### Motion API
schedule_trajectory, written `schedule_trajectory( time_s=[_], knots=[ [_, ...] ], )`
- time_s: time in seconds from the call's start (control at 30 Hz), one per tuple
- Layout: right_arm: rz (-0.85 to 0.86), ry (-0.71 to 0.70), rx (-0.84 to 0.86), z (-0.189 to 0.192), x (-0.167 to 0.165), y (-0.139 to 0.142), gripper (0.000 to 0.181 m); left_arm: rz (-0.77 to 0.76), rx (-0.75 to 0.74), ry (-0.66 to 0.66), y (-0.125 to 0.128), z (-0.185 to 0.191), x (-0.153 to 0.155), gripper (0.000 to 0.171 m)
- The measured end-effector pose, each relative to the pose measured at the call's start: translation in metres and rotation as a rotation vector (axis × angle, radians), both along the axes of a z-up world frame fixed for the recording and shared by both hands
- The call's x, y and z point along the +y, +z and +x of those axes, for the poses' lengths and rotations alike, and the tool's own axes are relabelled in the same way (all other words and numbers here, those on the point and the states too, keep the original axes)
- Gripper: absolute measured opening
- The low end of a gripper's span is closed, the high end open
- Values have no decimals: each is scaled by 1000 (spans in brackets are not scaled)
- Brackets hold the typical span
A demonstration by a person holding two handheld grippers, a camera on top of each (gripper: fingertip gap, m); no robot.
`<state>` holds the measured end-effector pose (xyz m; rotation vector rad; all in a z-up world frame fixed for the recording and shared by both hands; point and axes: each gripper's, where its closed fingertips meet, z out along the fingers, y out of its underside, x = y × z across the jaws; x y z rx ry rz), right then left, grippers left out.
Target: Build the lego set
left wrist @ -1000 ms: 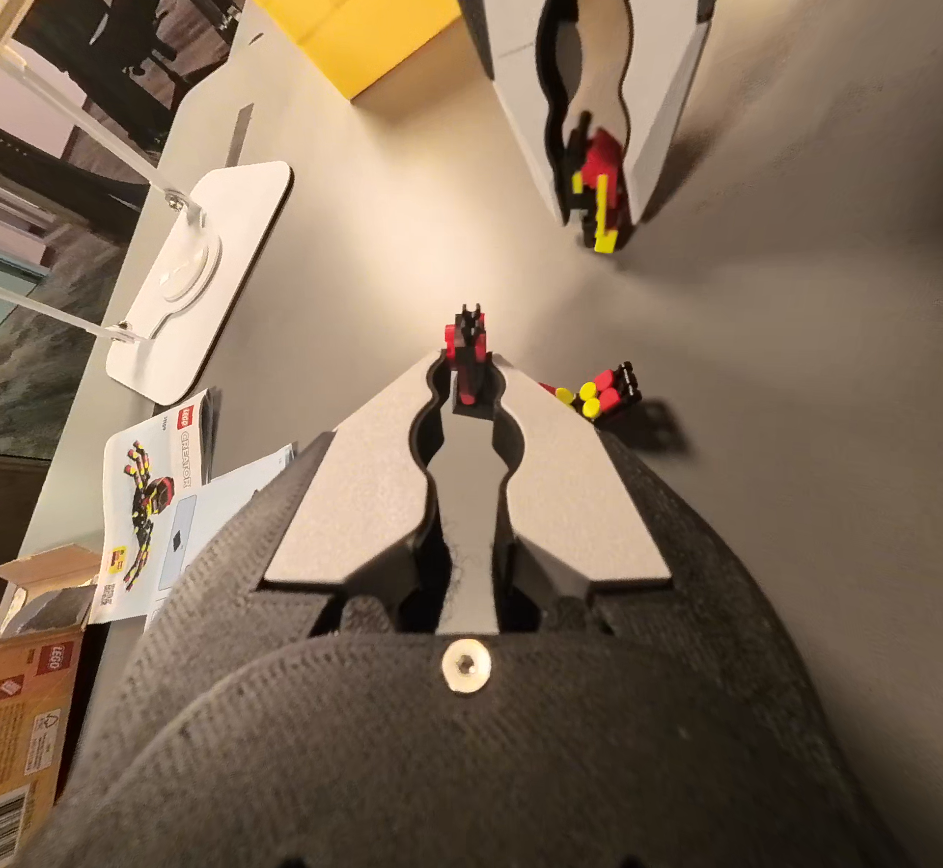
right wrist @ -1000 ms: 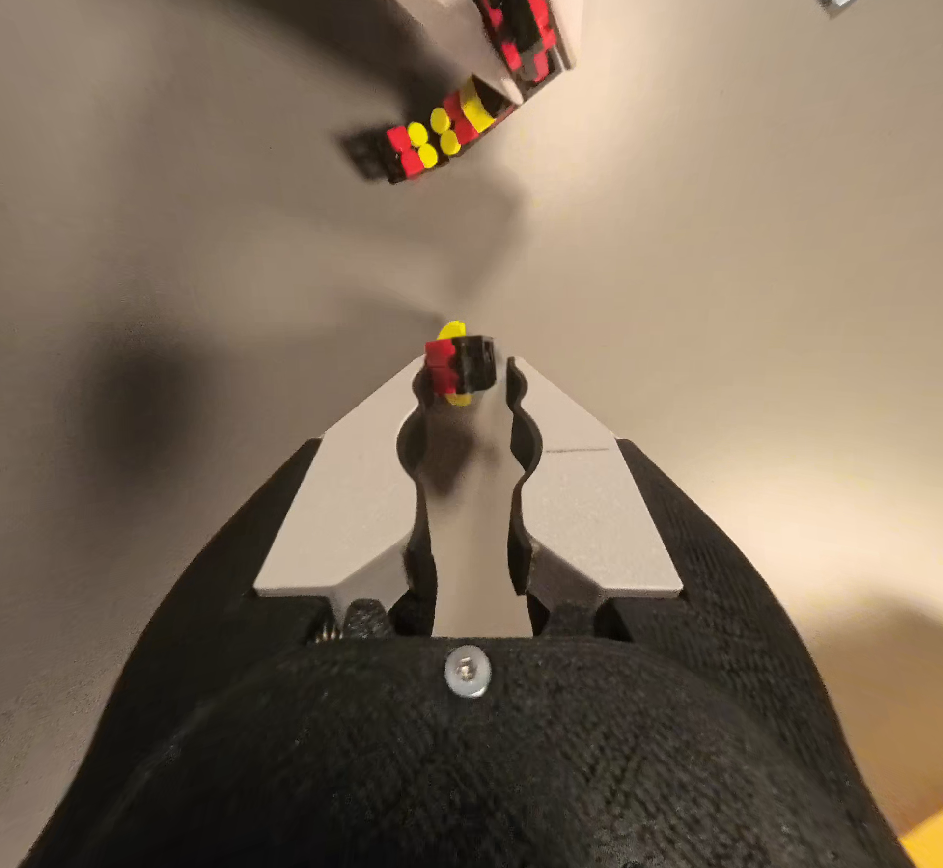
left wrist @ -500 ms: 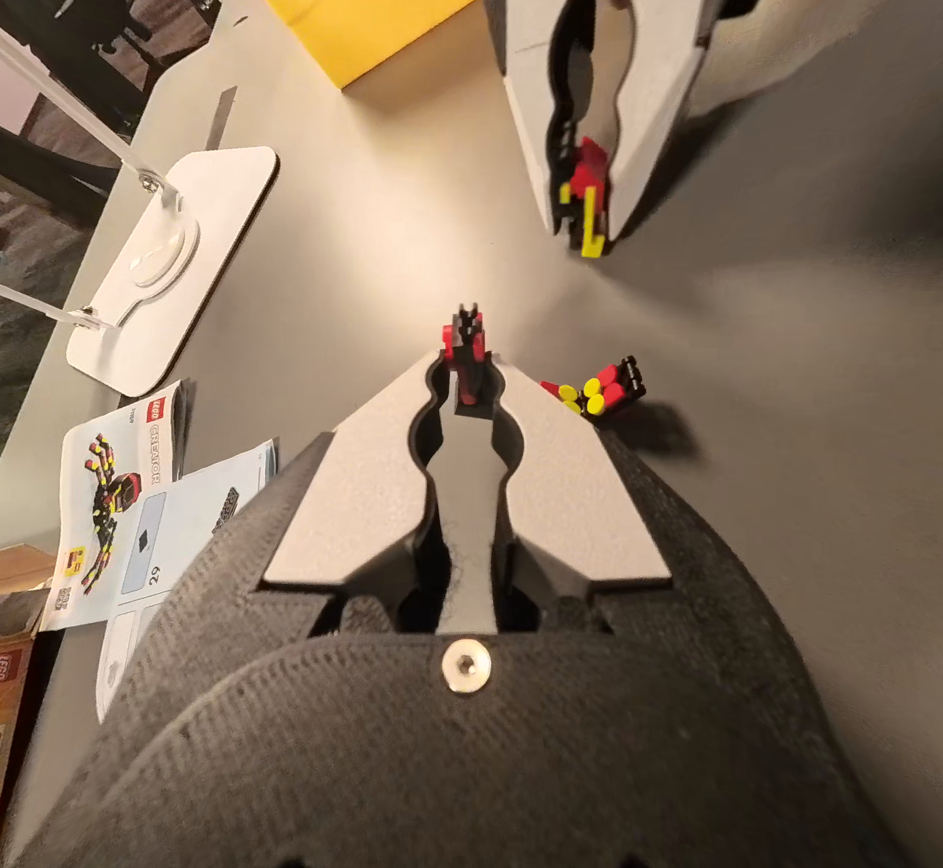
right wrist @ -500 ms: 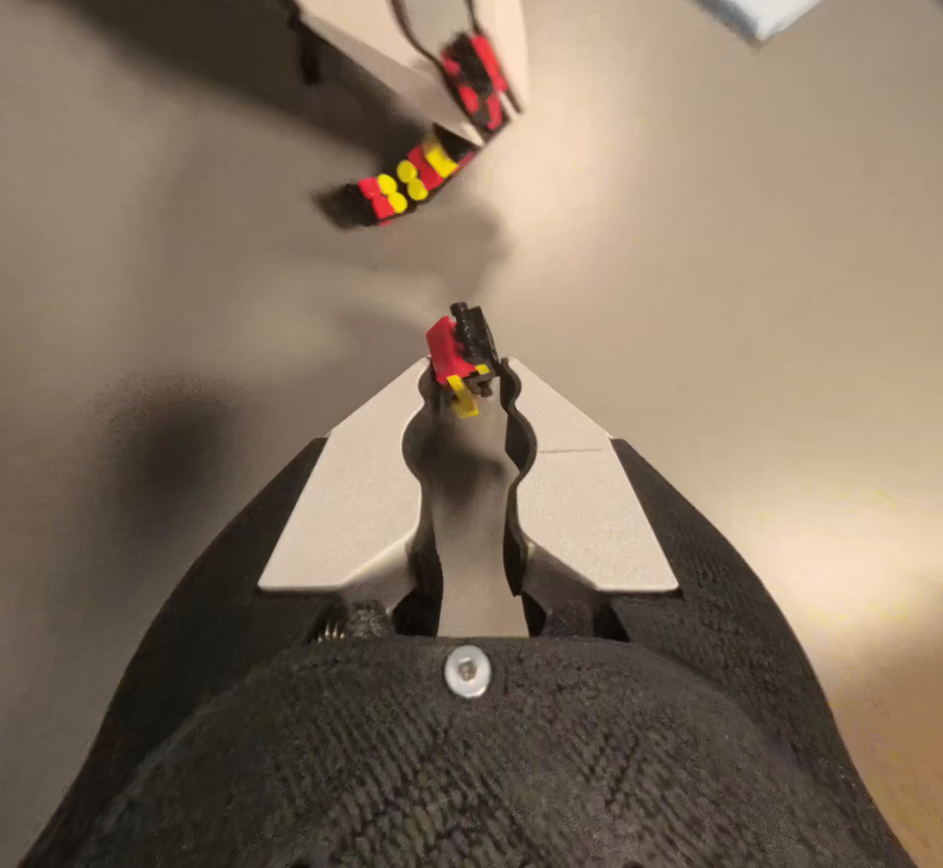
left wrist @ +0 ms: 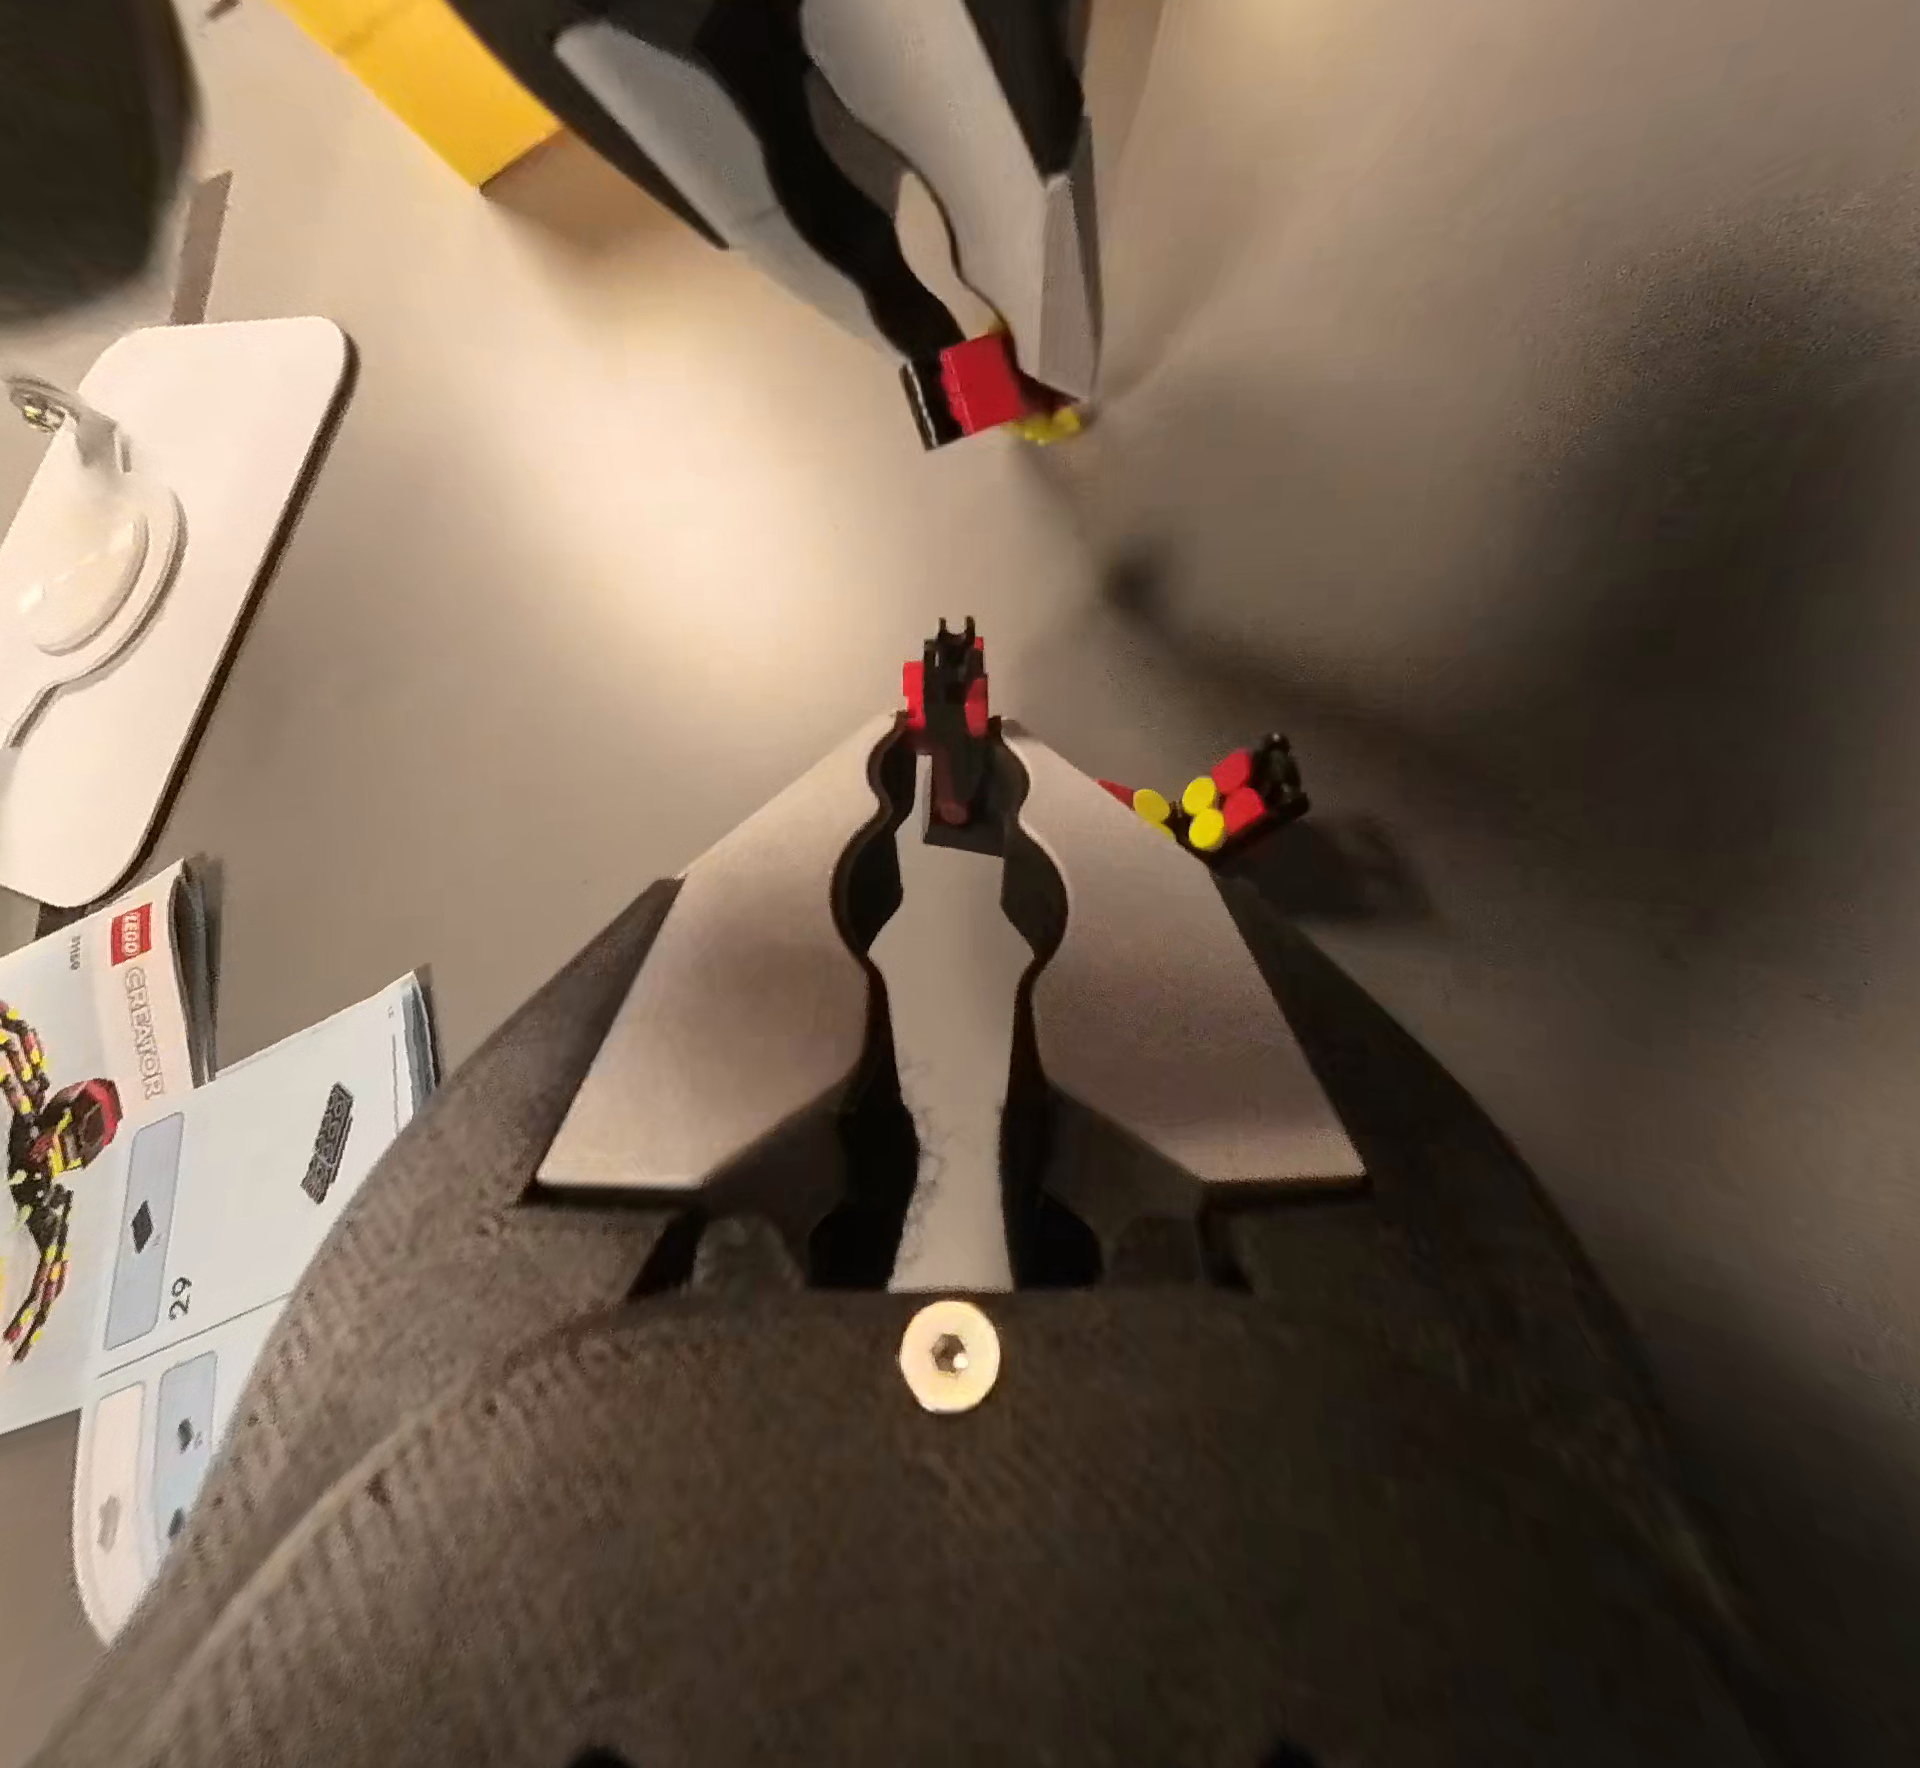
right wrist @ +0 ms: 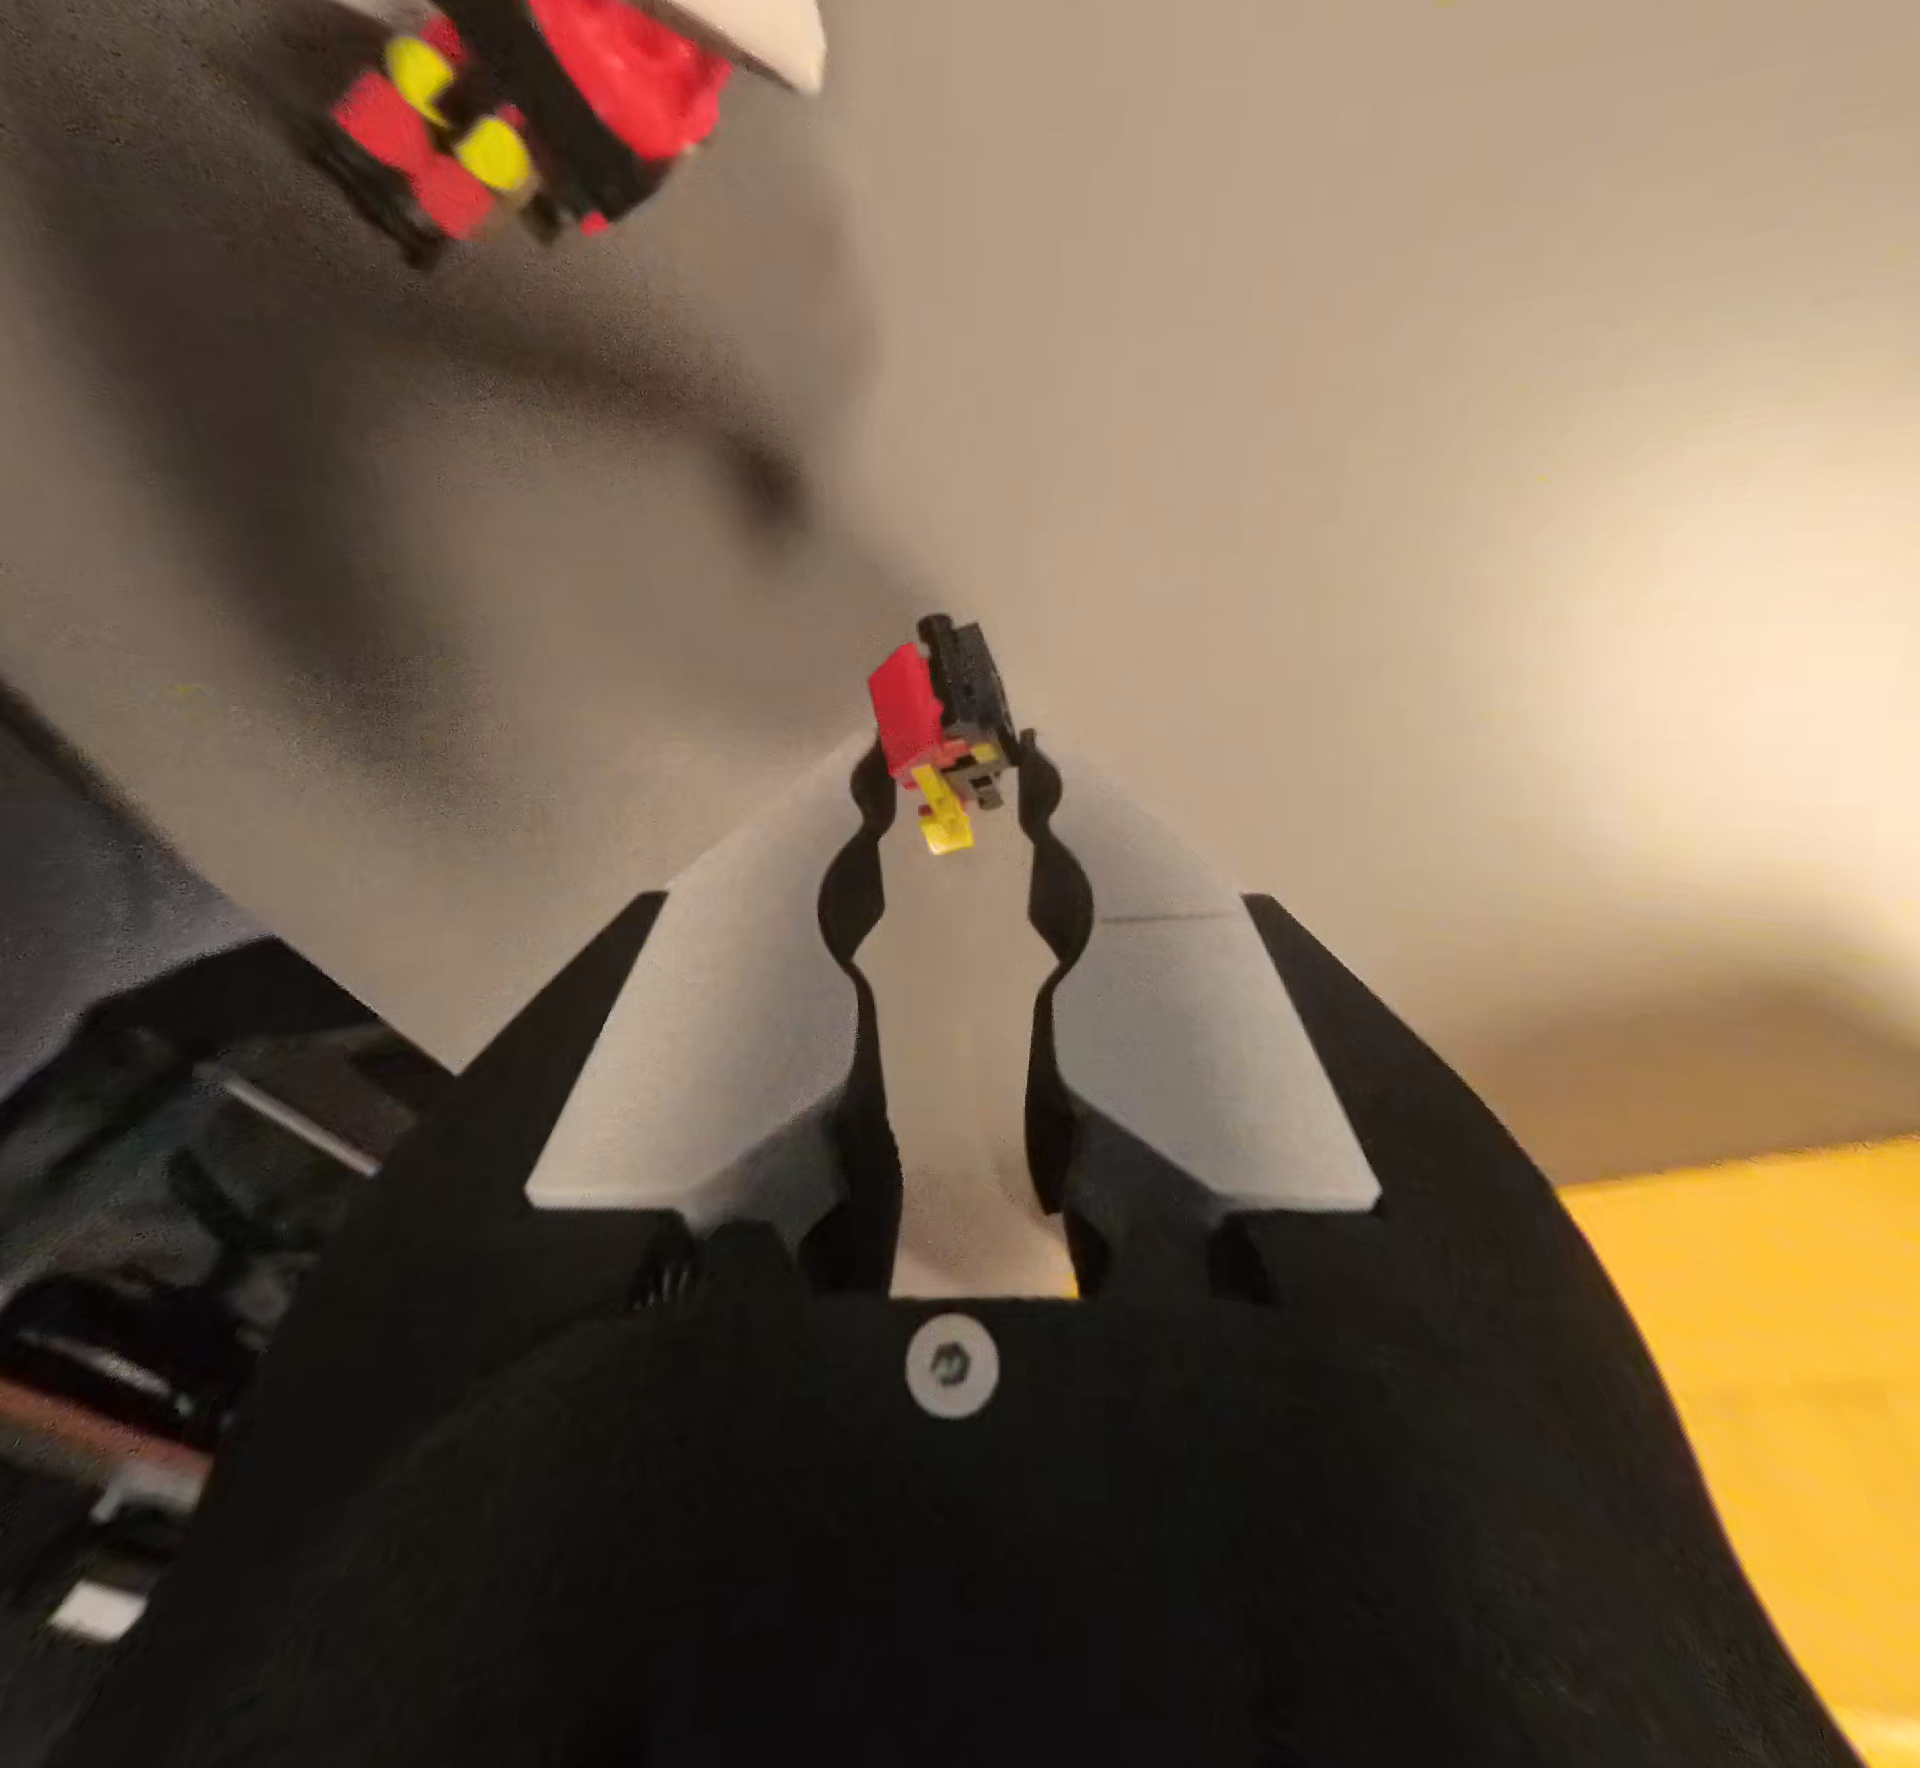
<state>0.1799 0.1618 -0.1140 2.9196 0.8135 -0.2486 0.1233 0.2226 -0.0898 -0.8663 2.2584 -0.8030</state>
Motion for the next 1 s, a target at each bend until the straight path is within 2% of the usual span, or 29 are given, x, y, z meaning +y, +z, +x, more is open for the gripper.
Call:
schedule_trajectory(
  time_s=[0.1, 0.27, 0.37, 0.47, 0.6, 0.77, 1.0],
  knots=[
    [-98, 93, -165, 5, -1, -5, 20, 8, 14, 3, 0, -2, 2, 12],
    [-139, 201, -236, 4, -7, -3, 42, 2, 23, 7, -2, -4, 4, 12],
    [-47, 273, -225, 12, -8, 6, 46, -1, 24, 10, -2, -4, 4, 12],
    [95, 328, -143, 5, -4, 9, 44, -3, 22, 10, -2, -3, 4, 12],
    [178, 378, -166, 4, 0, 4, 33, -13, 23, 14, -3, -3, 4, 12],
    [123, 315, -147, 7, 2, -1, 31, -24, 31, 16, -5, -2, 5, 12],
    [-29, 176, 83, 4, 1, 0, 30, -21, 32, 13, -5, -2, 5, 12]
  ],
)
